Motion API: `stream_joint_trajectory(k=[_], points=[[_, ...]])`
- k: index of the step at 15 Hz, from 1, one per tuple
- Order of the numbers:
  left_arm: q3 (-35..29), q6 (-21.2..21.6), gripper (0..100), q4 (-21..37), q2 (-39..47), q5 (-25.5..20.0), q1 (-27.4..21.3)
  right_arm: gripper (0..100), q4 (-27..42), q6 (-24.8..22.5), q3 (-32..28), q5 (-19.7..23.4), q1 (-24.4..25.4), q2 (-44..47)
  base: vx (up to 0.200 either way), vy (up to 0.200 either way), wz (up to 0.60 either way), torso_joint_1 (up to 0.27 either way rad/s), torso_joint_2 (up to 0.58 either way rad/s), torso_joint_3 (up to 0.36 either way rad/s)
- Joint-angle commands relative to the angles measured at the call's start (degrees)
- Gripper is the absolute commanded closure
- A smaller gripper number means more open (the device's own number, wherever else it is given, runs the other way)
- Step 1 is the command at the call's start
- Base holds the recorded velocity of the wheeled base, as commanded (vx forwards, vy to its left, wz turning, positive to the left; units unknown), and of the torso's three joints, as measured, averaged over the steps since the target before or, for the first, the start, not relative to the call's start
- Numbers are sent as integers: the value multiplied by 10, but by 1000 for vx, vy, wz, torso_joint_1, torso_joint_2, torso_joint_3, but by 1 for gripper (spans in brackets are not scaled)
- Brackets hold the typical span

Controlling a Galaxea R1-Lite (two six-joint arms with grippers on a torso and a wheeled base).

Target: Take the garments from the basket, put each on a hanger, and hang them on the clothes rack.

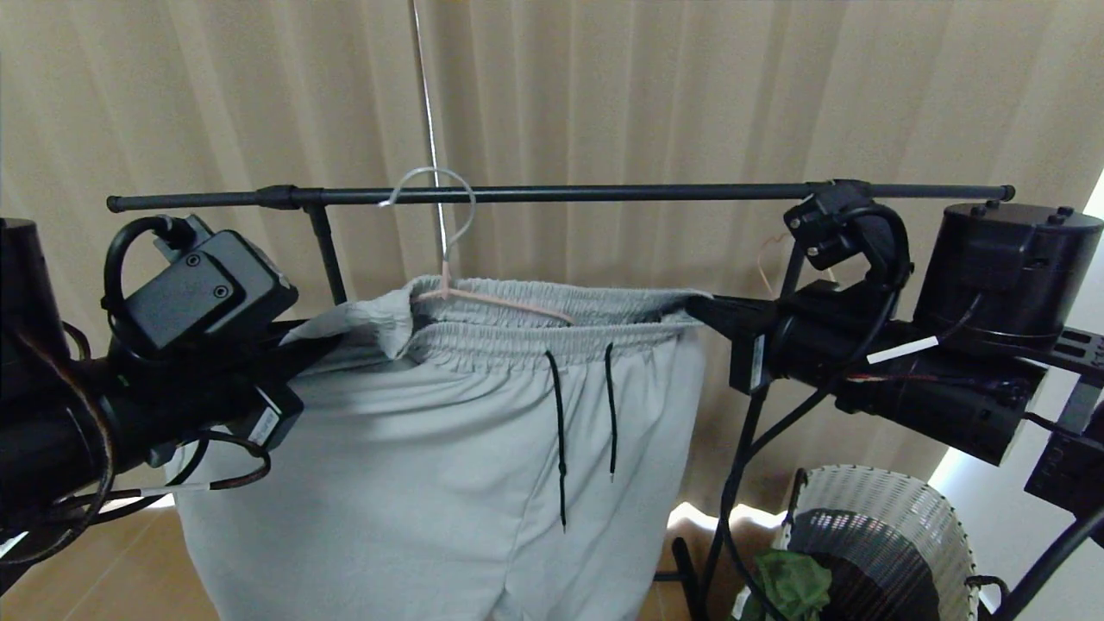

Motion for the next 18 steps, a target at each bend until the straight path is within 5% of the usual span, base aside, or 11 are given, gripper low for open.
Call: stream_joint_trajectory(k=[1,5,8,14,15,18], points=[[0,0,100,-1,11,6,-2,100,6,0,-23,1,54,1,0,0,0,0,0,0],[-3,-16,100,-5,11,25,-3,100,6,0,-33,1,85,26,0,0,0,0,0,0],[-8,-102,100,-9,11,69,-4,100,6,-1,-8,-1,83,21,0,0,0,0,0,0],[-14,-158,100,-20,7,88,-1,100,6,-35,36,-5,65,5,0,0,0,0,0,0],[-14,-164,100,-26,7,90,-1,0,6,-51,52,-3,50,-4,0,0,0,0,0,0],[-13,-172,100,-31,10,92,-17,0,0,-60,56,-1,42,-16,0,0,0,0,0,0]])
